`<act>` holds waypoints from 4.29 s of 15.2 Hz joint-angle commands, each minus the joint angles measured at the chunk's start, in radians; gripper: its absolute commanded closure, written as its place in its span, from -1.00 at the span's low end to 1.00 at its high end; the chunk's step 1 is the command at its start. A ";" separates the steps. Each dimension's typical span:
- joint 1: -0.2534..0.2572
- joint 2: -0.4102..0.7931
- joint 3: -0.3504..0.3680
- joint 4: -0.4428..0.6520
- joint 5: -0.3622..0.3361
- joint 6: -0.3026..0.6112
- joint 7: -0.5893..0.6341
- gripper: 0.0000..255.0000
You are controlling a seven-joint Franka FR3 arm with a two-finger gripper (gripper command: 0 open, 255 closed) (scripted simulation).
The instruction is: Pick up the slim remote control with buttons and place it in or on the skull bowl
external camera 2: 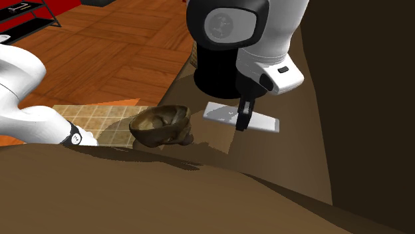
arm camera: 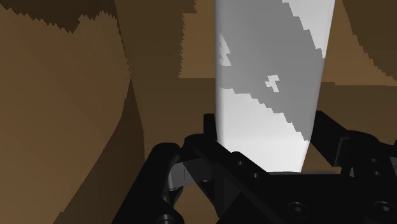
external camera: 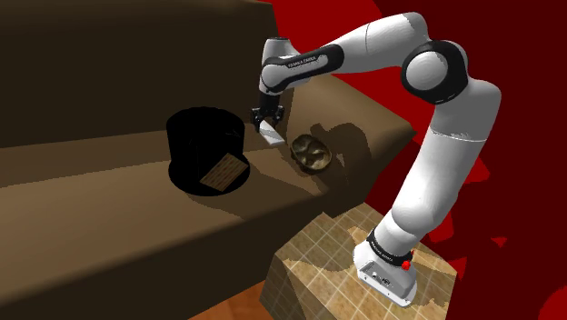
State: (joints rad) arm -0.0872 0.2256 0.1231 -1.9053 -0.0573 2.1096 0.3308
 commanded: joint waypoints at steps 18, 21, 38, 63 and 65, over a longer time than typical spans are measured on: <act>-0.001 -0.071 0.003 0.165 0.014 -0.236 -0.014 1.00; -0.001 -0.076 0.003 0.200 0.015 -0.274 -0.015 1.00; -0.060 -0.662 -0.079 -0.407 0.051 -0.249 -0.169 1.00; -0.061 -0.660 -0.087 -0.592 0.047 -0.062 -0.174 -1.00; -0.061 -0.659 -0.087 -0.590 0.047 -0.062 -0.174 -1.00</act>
State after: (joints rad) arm -0.1483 -0.4336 0.0361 -2.4960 -0.0103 2.0476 0.1571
